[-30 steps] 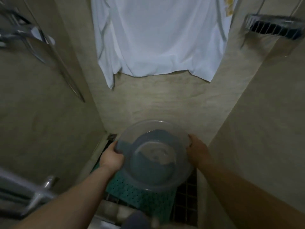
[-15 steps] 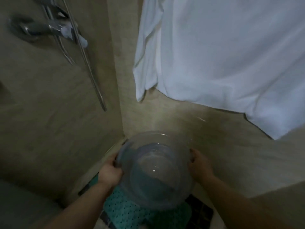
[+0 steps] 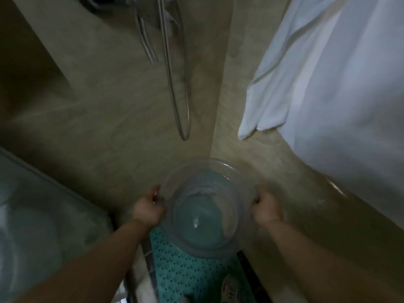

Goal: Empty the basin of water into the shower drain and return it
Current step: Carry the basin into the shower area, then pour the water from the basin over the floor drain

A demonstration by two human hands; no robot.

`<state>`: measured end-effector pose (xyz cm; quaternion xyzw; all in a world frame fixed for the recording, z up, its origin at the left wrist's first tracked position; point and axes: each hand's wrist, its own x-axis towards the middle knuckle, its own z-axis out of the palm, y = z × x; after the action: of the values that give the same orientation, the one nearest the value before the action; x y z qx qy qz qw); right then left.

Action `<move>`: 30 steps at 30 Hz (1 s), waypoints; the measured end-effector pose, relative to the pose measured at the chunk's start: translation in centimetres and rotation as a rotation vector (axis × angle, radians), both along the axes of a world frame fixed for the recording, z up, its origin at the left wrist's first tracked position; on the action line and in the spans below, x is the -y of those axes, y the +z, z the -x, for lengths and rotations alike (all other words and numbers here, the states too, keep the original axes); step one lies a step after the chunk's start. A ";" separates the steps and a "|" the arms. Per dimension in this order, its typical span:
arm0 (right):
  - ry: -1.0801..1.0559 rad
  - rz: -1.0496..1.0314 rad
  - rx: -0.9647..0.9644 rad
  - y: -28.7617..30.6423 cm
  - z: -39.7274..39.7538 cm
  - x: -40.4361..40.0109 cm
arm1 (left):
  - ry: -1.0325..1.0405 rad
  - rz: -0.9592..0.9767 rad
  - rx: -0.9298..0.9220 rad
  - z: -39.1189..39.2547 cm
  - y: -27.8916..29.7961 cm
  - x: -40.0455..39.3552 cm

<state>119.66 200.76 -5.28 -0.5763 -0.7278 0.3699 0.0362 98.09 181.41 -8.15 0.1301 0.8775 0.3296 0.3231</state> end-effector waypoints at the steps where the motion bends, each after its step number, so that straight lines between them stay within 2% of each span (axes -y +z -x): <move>1: 0.038 -0.006 -0.004 -0.6 1.0 -1.2 | 0.032 0.002 -0.011 0.3 -0.3 -0.4; 7: 0.124 0.071 -0.020 -5.1 6.0 -6.7 | 0.179 -0.028 0.012 2.9 -3.7 -3.6; 17: 0.043 0.141 -0.054 -14.6 10.6 -11.3 | 0.200 -0.045 0.178 9.0 -13.8 -8.2; 22: -0.021 0.164 -0.070 -23.9 12.6 -13.6 | 0.195 -0.009 0.195 11.4 -22.0 -11.0; 30: -0.039 0.117 -0.034 -41.8 14.5 -16.5 | 0.186 0.022 0.191 13.3 -40.1 -15.2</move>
<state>105.12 217.28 -47.12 -0.5852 -0.6929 0.4207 0.0220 84.80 196.60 -48.28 0.0125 0.8546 0.3593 0.3747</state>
